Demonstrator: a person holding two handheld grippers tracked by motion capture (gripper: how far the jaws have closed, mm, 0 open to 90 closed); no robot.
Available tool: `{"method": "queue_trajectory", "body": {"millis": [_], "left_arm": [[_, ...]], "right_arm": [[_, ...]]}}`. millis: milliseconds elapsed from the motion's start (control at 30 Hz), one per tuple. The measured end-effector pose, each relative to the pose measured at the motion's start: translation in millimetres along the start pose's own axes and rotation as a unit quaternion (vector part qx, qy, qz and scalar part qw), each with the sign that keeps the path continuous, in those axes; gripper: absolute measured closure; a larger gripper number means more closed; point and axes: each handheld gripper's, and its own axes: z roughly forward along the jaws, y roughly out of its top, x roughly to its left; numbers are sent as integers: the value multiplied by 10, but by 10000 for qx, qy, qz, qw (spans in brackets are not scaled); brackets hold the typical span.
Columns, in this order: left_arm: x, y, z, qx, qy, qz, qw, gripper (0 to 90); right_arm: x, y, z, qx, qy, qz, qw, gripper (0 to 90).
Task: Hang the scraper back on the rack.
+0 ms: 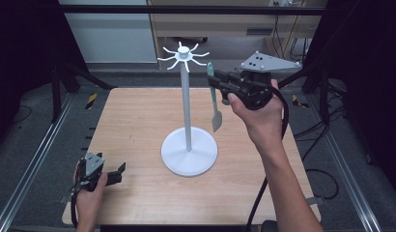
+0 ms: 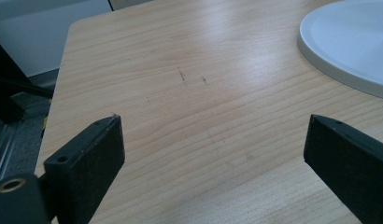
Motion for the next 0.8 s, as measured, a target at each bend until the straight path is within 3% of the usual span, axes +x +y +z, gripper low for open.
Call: {"method": "queue_trajectory", "body": {"millis": [800], "left_arm": [[9,-1,3,3,-12,-24,10000,49]], "right_arm": [[18,37,154,171,46,-20,9998,741]]}}
